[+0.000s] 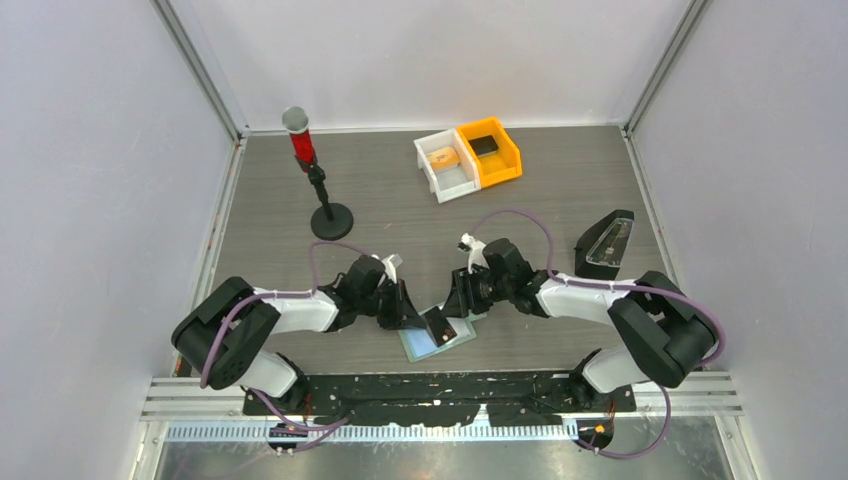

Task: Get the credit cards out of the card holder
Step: Remove the credit card from the card holder, then place the credit card in the storage box.

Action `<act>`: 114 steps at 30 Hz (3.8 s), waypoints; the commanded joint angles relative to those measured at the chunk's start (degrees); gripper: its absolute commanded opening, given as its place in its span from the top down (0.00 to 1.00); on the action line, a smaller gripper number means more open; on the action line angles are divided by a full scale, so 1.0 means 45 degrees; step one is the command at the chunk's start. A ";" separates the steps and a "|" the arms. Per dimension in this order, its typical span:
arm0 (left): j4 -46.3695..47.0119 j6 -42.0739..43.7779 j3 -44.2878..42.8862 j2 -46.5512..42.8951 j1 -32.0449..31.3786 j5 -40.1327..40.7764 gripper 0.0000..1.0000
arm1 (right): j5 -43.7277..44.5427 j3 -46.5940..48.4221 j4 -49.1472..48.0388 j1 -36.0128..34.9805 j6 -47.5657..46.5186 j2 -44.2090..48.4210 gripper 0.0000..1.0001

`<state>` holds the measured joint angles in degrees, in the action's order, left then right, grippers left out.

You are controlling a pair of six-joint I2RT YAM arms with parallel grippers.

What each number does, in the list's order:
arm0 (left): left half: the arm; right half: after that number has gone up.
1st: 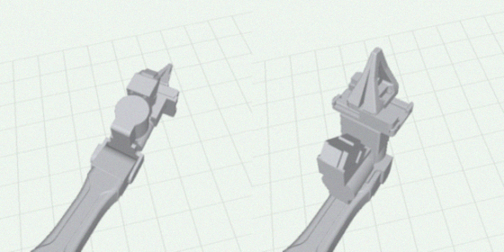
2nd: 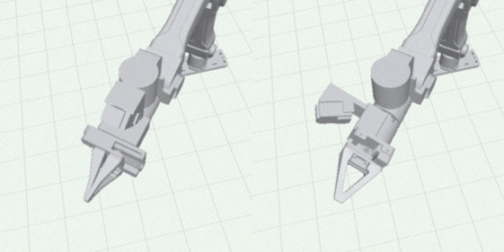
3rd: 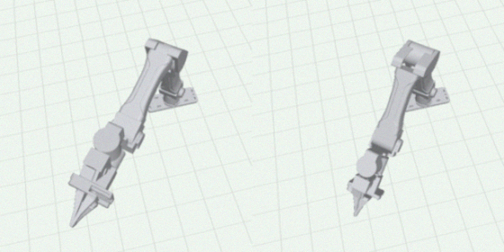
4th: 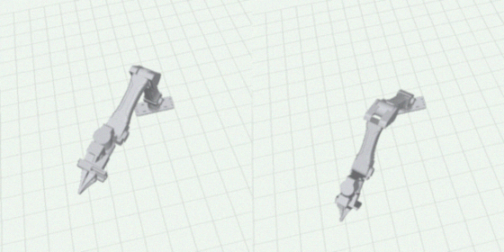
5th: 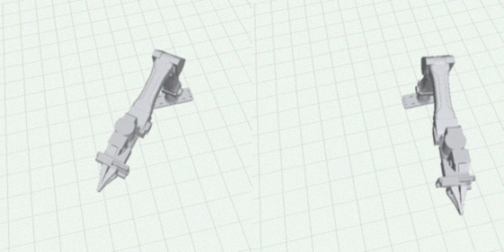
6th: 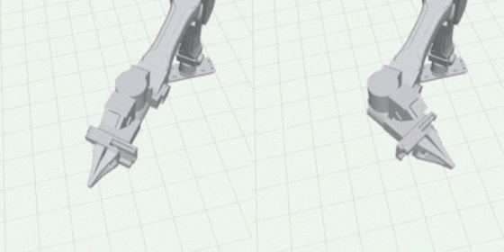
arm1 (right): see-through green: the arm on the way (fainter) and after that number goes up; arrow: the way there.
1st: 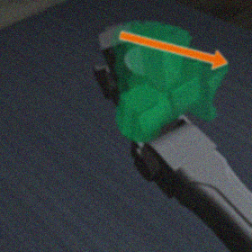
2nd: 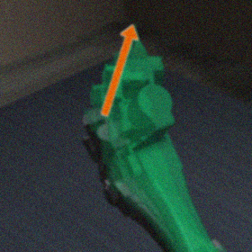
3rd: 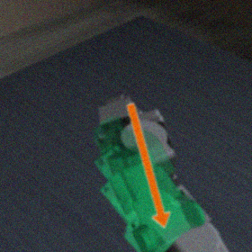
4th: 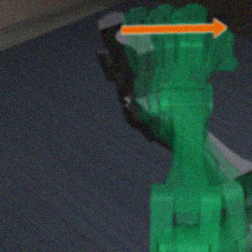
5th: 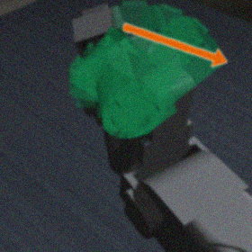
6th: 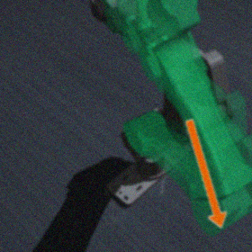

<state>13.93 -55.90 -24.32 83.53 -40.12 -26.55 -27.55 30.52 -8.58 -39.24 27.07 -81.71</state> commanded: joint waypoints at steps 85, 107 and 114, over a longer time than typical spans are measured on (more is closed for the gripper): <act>0.9310 -0.4717 0.2049 -0.2962 -0.0380 -0.2105 1.00 | -0.2237 -0.1062 -0.0915 0.0712 0.3228 0.6430 0.65; 0.1739 -0.0329 0.1062 -0.6442 -0.0401 -0.4433 1.00 | -0.4398 0.4674 0.6583 0.0811 -0.3591 0.4690 0.48; 0.1630 -0.0176 0.0992 -0.6460 -0.0401 -0.4515 1.00 | -0.5821 0.4798 0.6470 0.0811 -0.4207 0.3477 0.49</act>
<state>22.06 -58.59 -17.82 55.16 -41.89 -45.10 -48.34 50.26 20.80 -35.77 11.14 -64.29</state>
